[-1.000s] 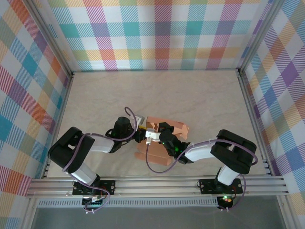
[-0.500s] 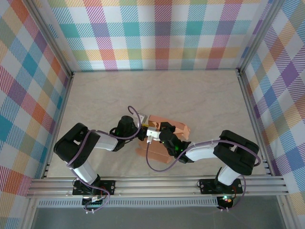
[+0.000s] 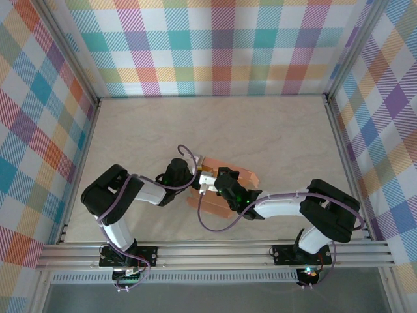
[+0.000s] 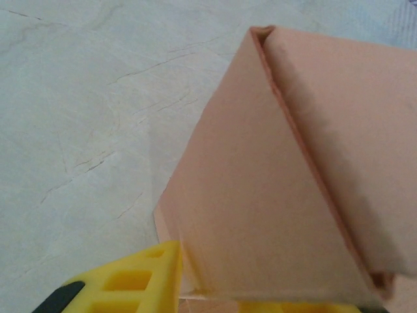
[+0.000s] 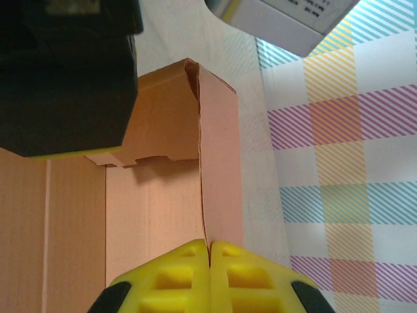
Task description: Fold the paper box
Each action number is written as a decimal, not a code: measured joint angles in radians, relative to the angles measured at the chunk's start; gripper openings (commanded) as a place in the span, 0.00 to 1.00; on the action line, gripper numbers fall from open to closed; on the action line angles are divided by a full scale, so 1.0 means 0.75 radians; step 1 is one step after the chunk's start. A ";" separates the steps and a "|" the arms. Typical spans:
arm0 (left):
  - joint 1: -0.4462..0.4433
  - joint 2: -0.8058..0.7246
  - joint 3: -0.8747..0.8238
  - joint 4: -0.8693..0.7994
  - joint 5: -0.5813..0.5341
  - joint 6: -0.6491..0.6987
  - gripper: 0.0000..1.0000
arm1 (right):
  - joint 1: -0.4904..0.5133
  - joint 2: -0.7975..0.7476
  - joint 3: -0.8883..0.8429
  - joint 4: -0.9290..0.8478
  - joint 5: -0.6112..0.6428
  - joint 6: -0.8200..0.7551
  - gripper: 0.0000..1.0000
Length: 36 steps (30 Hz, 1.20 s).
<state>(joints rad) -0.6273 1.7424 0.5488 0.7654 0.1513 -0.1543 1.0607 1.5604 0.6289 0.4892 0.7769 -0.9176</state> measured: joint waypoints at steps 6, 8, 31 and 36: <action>-0.042 0.029 0.041 -0.005 -0.093 -0.051 0.19 | 0.000 0.000 0.009 -0.033 0.002 0.042 0.00; -0.051 0.039 0.054 -0.005 -0.116 -0.066 0.14 | 0.000 0.000 0.010 -0.041 0.003 0.056 0.00; -0.089 0.067 0.096 -0.019 -0.173 -0.153 0.00 | 0.000 -0.017 0.044 -0.128 -0.008 0.263 0.29; -0.115 0.060 0.105 -0.051 -0.141 -0.148 0.00 | -0.010 -0.109 0.047 -0.245 -0.097 0.388 0.46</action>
<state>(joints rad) -0.7136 1.7870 0.6273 0.7273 0.0456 -0.2653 1.0531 1.4788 0.6640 0.3054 0.7040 -0.6270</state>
